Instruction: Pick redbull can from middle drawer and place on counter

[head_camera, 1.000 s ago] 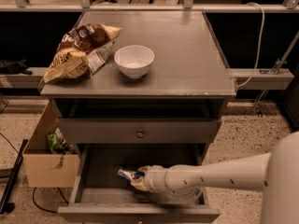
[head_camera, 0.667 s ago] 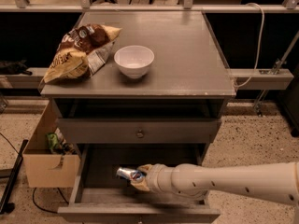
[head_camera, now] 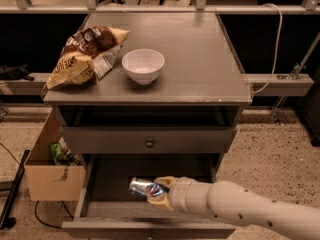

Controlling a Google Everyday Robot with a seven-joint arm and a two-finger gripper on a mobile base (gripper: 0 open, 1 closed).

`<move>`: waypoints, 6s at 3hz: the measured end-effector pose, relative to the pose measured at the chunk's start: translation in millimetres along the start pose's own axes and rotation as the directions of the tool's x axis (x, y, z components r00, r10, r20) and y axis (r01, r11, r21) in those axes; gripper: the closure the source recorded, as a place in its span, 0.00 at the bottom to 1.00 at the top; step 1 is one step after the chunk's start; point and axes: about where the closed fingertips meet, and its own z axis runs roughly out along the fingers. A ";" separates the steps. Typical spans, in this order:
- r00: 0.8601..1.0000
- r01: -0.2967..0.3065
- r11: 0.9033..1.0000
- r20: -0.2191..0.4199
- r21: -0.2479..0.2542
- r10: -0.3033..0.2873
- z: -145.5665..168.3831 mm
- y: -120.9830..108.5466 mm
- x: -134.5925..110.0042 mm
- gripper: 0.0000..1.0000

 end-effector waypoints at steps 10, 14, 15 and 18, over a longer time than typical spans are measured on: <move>0.983 0.121 0.936 0.089 0.331 -0.159 -269.2 -213.4 -209.8 1.00; 0.974 0.192 0.942 0.068 0.275 -0.218 -217.4 -253.9 -226.4 1.00; 0.978 0.190 0.939 0.032 0.287 -0.208 -228.5 -266.1 -210.5 1.00; 0.984 0.173 0.953 -0.009 0.248 -0.176 -213.0 -296.0 -177.9 1.00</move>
Offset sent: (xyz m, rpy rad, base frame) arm -0.0231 -0.1263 0.2393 -0.0279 -0.2073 -0.2264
